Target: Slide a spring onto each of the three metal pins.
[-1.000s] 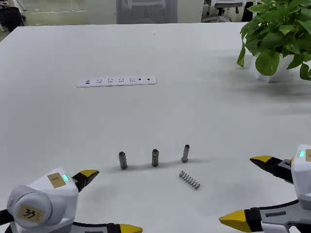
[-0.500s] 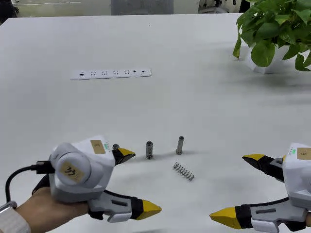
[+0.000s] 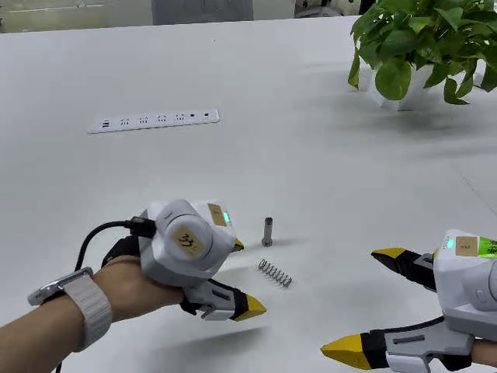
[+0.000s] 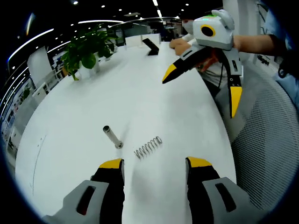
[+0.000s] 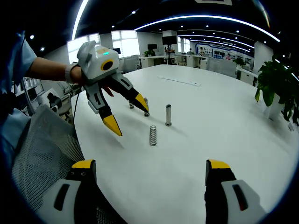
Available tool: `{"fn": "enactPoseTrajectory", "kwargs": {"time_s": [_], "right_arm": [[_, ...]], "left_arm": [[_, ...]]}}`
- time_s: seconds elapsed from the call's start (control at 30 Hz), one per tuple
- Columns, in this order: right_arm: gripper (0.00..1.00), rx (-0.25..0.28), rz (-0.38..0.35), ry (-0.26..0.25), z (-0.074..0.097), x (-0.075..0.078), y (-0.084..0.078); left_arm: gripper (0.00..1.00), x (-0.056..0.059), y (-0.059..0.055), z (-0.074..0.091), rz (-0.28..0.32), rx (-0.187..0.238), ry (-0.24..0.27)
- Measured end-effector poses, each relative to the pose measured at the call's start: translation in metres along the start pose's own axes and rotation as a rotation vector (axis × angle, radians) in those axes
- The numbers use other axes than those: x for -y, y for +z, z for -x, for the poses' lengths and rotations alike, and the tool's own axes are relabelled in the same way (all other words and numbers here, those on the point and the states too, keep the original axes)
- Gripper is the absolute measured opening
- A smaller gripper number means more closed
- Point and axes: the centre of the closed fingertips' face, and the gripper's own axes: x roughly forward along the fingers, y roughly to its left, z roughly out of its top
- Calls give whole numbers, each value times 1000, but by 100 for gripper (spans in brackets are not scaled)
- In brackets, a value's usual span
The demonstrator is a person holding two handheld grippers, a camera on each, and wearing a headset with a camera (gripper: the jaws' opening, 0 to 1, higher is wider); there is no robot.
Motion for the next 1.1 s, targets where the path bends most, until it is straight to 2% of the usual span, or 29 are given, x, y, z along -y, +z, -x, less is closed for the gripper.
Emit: {"fn": "enactPoseTrajectory", "kwargs": {"time_s": [0.03, 0.1, 0.13, 0.37, 0.43, 0.5, 0.6, 0.67, 0.73, 0.77, 1.1], "right_arm": [[98, 0, -1, 0, 0, 0, 0], [98, 2, -5, 0, 1, -1, -1], [98, 4, -10, 1, 2, -1, -2], [98, 16, -33, -3, 6, -1, -6], [98, 20, -44, -5, 7, 0, -7], [98, 22, -49, -6, 8, 0, -8], [98, 26, -58, -8, 9, 0, -8], [98, 26, -60, -7, 10, 0, -9], [98, 25, -61, -5, 10, 0, -10], [98, 29, -66, -6, 11, 0, -10], [98, 32, -83, -10, 12, 0, -11]], "left_arm": [[54, 0, 1, -1, -7, 0, -2], [53, -4, 1, -6, -31, -35, -6], [51, -7, 4, -8, -62, -42, -4], [43, -12, 8, -22, -103, -84, -29], [41, -12, 6, -25, -120, -112, -52], [38, -13, 5, -29, -139, -125, -63], [33, -14, 3, -33, -139, -139, -78], [32, -15, 2, -35, -149, -162, -82], [31, -16, -2, -37, -187, -184, -88], [31, -17, -4, -38, -177, -193, -93], [21, -13, -11, -37, -193, -232, -117]]}}
